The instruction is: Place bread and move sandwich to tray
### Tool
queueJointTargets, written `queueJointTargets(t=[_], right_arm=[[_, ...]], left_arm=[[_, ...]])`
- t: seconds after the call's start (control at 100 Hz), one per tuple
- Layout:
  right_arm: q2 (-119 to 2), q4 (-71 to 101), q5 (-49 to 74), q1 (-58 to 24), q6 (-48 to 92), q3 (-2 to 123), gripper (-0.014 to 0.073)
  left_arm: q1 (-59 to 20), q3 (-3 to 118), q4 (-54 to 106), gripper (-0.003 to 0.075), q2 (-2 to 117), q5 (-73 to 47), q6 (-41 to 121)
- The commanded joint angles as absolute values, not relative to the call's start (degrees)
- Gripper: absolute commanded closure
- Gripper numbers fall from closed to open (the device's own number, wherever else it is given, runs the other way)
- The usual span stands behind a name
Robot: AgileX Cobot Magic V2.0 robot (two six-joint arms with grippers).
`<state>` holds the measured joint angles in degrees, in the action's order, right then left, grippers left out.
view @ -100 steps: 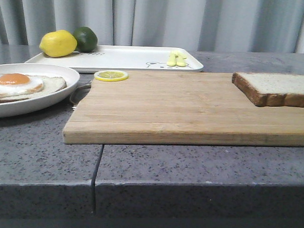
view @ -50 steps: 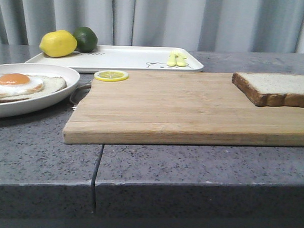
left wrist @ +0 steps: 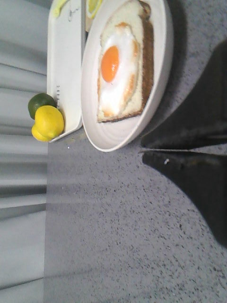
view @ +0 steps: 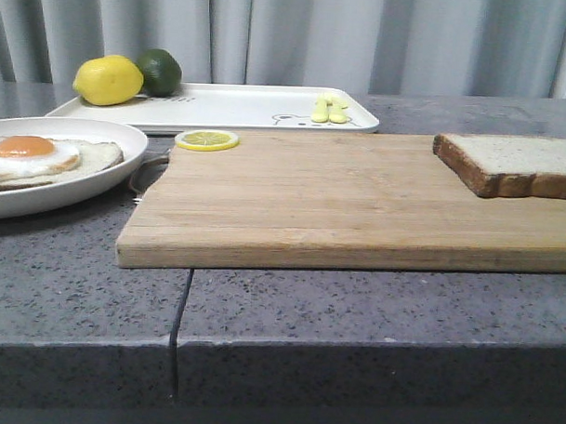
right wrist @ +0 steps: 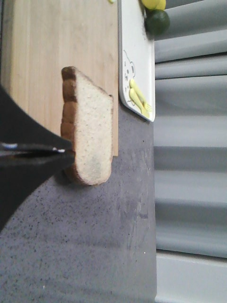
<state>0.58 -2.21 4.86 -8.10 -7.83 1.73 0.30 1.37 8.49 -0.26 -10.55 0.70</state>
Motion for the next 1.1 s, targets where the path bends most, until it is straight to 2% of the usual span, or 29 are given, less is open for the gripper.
queueJointTargets(t=[0.0, 0.1, 0.23, 0.53, 0.8, 1.09], right_arm=[[0.31, -1.23, 5.37, -8.23, -8.33, 7.68, 0.0654], [-4.1, -1.16, 15.84, -8.23, -8.33, 15.39, 0.0654], [-12.69, -1.16, 26.61, -8.23, -8.33, 24.99, 0.0654], [-33.56, -1.16, 30.74, -8.23, -8.33, 40.72, 0.0654], [-43.31, -1.16, 30.2, -8.23, -8.33, 42.87, 0.0654], [-45.47, -1.1, 29.74, -8.23, -8.33, 42.87, 0.0654]], left_arm=[[0.0, 6.53, 13.03, 0.0739, -1.35, -5.98, 0.33], [0.0, 11.98, 14.49, 0.0739, 1.02, -11.34, 0.33], [0.0, 23.12, 15.24, 0.0739, 7.8, -27.95, 0.33], [0.0, 46.29, 19.78, 0.0739, 26.32, -50.63, 5.21], [-0.02, 52.26, 28.91, 0.0739, 35.67, -54.52, 5.32], [-0.02, 52.26, 28.82, 0.0739, 42.15, -55.82, 5.32]])
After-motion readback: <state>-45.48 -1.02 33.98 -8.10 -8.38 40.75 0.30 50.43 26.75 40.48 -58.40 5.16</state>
